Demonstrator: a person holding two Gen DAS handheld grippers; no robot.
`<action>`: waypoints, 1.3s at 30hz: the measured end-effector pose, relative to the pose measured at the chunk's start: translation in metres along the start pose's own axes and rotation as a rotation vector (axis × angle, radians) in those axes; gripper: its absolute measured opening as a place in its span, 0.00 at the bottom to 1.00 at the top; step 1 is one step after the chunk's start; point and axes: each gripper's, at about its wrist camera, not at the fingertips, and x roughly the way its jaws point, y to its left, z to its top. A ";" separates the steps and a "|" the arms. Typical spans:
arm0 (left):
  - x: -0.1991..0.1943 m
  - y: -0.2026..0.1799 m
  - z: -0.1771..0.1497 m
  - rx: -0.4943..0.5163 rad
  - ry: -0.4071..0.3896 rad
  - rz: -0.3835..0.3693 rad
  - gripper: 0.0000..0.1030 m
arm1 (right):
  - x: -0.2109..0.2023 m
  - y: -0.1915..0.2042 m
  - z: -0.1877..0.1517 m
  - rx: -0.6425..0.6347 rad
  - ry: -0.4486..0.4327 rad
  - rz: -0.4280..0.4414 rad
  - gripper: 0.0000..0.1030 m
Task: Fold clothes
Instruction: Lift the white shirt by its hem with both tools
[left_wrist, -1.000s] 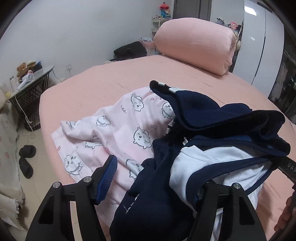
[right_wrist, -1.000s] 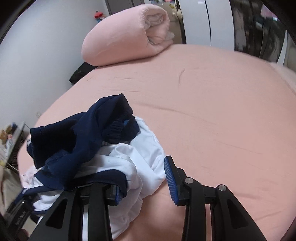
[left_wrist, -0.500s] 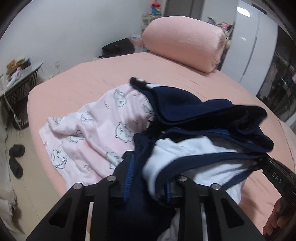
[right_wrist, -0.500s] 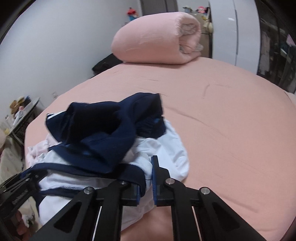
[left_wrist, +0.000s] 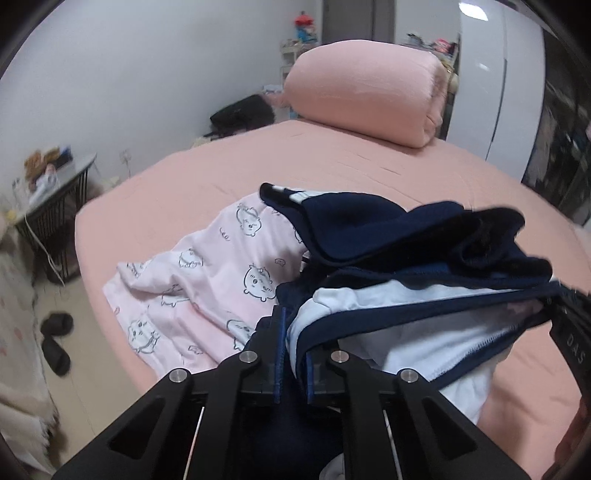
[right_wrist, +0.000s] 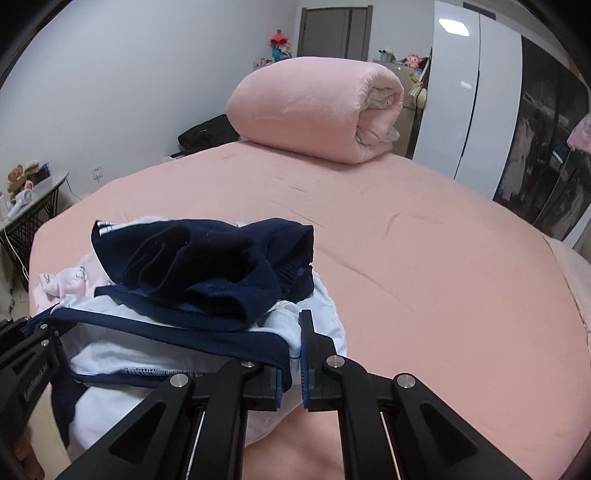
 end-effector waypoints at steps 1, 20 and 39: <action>-0.003 0.001 0.001 -0.013 0.002 -0.008 0.07 | -0.003 -0.002 0.001 0.009 0.002 0.002 0.03; -0.090 -0.023 0.045 0.062 -0.113 -0.024 0.07 | -0.091 -0.030 0.047 0.041 -0.097 -0.078 0.03; -0.249 -0.035 0.103 0.128 -0.365 -0.011 0.09 | -0.244 -0.038 0.106 0.023 -0.315 -0.167 0.03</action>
